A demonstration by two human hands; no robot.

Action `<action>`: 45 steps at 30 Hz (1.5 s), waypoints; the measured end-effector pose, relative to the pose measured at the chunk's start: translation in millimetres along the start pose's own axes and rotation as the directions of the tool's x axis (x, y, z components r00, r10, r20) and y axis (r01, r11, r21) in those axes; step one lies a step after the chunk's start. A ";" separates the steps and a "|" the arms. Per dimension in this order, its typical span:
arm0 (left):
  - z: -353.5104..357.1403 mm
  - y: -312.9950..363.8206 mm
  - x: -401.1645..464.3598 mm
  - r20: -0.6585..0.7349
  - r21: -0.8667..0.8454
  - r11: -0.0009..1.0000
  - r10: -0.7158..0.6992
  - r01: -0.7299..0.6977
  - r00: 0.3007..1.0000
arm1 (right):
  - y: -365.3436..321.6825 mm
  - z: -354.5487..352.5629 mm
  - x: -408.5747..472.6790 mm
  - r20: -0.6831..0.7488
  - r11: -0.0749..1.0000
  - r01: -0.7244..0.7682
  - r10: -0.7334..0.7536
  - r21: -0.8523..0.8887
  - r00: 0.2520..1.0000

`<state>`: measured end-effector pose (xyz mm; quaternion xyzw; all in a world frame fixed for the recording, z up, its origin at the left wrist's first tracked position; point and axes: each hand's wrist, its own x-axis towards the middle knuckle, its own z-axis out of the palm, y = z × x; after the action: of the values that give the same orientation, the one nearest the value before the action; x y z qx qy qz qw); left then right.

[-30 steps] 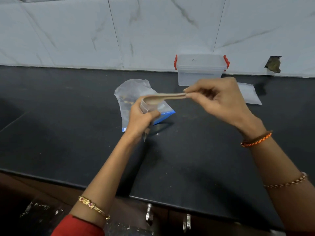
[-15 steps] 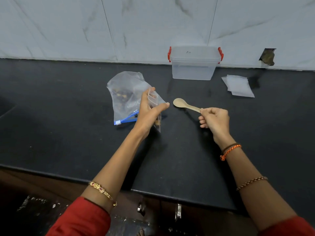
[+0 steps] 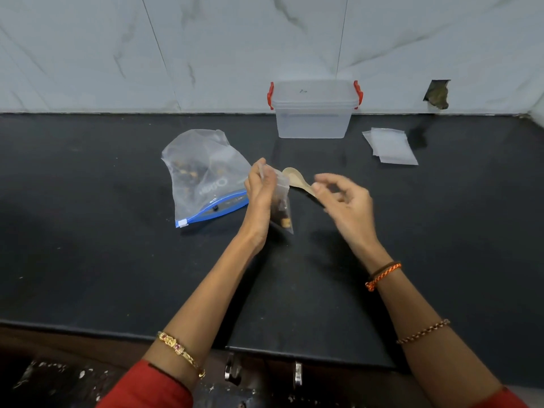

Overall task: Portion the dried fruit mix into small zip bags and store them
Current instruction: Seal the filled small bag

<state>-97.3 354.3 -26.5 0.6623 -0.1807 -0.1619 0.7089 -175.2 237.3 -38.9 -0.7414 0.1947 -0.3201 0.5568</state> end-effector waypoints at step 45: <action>-14.9 -20.2 1.0 0.106 0.038 0.984 0.167 -0.172 0.980 | 6.6 2.4 6.8 0.267 0.982 0.173 -0.148 -0.073 0.952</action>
<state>-89.2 365.5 -47.4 0.6517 -0.2764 -0.1303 0.6942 -168.2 232.6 -43.8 -0.8161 0.0741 -0.2547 0.5134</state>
